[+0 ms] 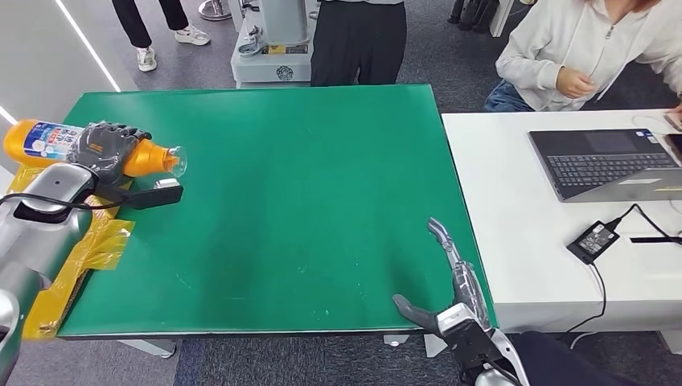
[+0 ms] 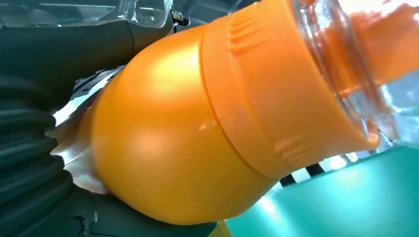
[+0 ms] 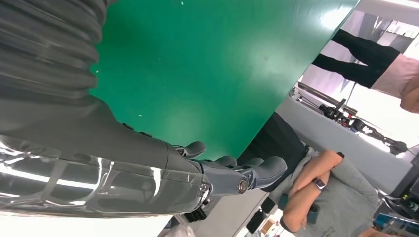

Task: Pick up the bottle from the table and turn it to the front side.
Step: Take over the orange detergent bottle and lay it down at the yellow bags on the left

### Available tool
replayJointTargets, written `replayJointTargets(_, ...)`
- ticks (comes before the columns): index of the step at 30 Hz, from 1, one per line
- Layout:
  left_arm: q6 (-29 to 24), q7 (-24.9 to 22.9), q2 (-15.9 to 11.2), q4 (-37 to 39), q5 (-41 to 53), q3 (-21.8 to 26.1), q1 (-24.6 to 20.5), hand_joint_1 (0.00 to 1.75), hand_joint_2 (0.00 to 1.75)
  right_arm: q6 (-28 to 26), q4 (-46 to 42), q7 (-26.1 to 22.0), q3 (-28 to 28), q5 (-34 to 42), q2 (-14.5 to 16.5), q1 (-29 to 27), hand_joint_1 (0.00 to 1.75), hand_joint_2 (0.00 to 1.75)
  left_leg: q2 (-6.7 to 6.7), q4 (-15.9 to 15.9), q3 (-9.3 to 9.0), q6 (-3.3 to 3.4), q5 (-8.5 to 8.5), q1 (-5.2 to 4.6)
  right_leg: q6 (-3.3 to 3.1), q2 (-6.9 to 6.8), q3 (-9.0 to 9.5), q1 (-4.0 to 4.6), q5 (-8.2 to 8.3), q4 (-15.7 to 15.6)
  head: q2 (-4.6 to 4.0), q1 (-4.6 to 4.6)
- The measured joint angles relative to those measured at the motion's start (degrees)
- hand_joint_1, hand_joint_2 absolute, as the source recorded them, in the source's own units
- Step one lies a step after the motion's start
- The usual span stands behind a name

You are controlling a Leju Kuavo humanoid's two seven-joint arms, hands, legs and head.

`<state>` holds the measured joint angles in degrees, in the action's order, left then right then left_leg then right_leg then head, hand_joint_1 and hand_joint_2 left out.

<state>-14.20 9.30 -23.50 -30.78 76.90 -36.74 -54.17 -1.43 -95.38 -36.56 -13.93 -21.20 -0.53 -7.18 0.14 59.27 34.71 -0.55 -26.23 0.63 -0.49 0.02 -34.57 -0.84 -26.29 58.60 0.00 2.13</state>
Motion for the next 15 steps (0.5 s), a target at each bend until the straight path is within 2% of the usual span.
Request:
replayJointTargets(4,1.3,1.5,-1.9,-4.0,-3.2,1.5,4.0,1.75,1.75,0.5,-0.1,-0.1,0.8,-0.5,0.4,-0.6,0.00,1.75,0.08,0.0,-0.03,-0.05,-0.03,0.01,-0.02,0.09,-0.05,0.01,-0.02,0.0,0.00,0.01)
replayJointTargets(10,1.6,-0.1,-4.2,-7.4,-4.6,2.4,10.6,1.75,1.75,0.3,-0.5,-0.6,1.6,-0.4,0.4,-1.8,0.00,1.75,0.11,-0.1,-0.02,-0.10,-0.07,0.02,-0.06,0.13,-0.04,0.02,-0.07,0.0,0.00,0.00)
replayJointTargets(15,4.3,-1.5,-6.4,-9.8,-6.3,3.6,18.6,1.75,1.75,0.6,-0.6,-0.7,1.6,-0.5,0.4,-2.2,0.00,1.75,0.23,-0.1,-0.10,-0.14,-0.11,0.01,-0.07,0.26,-0.05,0.01,-0.08,0.0,0.00,0.01)
